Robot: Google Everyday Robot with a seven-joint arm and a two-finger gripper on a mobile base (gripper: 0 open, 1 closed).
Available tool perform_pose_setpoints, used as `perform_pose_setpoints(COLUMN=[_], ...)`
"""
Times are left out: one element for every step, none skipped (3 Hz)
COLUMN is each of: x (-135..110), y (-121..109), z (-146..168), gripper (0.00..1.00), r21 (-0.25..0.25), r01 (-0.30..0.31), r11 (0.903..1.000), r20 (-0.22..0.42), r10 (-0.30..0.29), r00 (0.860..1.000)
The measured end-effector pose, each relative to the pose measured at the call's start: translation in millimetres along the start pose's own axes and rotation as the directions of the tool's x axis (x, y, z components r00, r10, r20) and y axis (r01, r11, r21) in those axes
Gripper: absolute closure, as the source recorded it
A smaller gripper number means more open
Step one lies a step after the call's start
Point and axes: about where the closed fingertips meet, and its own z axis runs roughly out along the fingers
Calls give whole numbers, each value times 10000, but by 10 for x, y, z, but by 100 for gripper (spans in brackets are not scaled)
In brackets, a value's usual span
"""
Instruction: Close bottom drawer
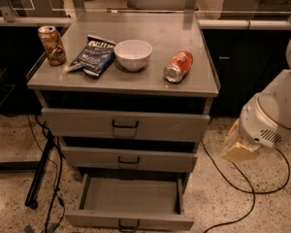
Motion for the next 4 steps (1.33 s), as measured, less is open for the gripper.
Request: perform_pose_setpoints(x=[68, 165, 165, 194], y=[77, 192, 192, 233], z=[387, 1127, 1128, 1213], gripper=[100, 100, 100, 100], r21=[-595, -1650, -1651, -1815], r01=[-118, -549, -549, -672], r11=[9982, 9848, 9847, 9811], r20=[24, -153, -153, -108], r10=[119, 531, 531, 664], r00=[9999, 9985, 9985, 9977])
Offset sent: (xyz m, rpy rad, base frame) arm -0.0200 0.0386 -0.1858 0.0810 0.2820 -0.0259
